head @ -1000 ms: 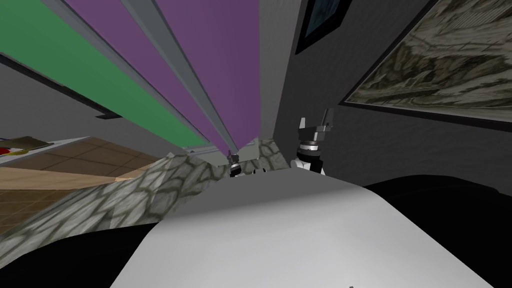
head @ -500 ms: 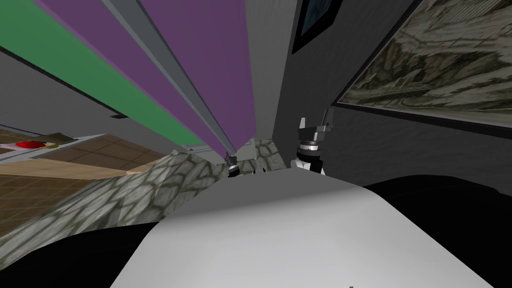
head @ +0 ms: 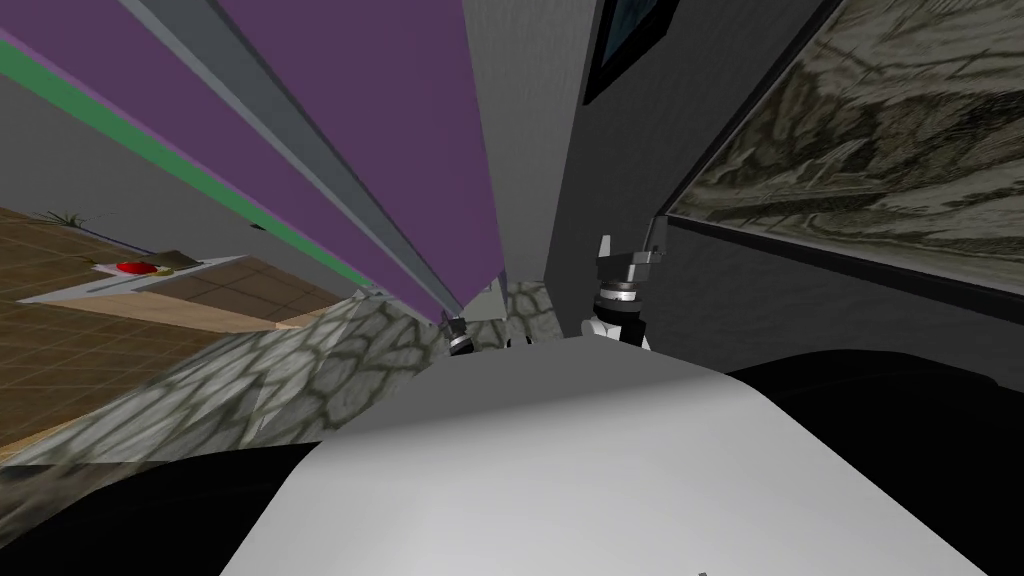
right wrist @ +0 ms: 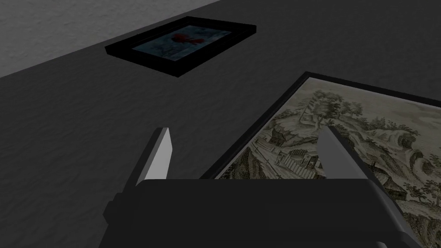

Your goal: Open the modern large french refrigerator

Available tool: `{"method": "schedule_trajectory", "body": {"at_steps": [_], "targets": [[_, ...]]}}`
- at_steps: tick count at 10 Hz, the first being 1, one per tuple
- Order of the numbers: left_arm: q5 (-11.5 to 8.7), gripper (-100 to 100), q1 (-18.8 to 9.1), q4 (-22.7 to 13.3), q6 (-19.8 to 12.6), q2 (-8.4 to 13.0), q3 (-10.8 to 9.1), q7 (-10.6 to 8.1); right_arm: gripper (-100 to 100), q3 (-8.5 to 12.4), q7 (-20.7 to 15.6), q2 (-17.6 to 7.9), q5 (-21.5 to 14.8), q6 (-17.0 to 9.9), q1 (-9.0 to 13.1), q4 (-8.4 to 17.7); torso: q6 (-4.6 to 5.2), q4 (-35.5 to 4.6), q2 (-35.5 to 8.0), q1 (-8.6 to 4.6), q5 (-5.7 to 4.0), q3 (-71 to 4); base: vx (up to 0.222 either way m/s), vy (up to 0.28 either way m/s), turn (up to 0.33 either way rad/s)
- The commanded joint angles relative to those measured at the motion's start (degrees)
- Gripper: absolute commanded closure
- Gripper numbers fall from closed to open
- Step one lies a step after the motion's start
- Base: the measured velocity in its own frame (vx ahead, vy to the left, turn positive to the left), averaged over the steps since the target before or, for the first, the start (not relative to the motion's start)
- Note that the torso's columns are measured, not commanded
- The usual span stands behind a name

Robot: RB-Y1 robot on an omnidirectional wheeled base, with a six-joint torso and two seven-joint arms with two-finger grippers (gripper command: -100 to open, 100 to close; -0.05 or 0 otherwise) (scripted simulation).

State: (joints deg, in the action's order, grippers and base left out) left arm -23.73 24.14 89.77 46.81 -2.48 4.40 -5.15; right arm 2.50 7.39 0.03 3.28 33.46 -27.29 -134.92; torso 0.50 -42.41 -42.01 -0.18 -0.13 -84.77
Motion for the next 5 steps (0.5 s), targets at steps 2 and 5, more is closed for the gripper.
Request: {"method": "schedule_trajectory", "body": {"at_steps": [2,5], "targets": [[-2.14,100,1.79,2.21,1.27,-0.14,-1.37,1.46,0,0.00,0.00,0.00,0.00,0.00,-0.01,0.00,-0.11,0.05,0.18,-0.29,-0.07,-0.09,0.036,-0.282,0.142],[-3.74,-100,-1.91,-2.38,1.01,0.38,-2.36,2.23,0,0.01,0.00,-0.01,0.00,0.00,0.01,0.00,-0.26,0.02,-0.33,0.40,0.11,0.23,-0.043,-0.145,0.114]]}}
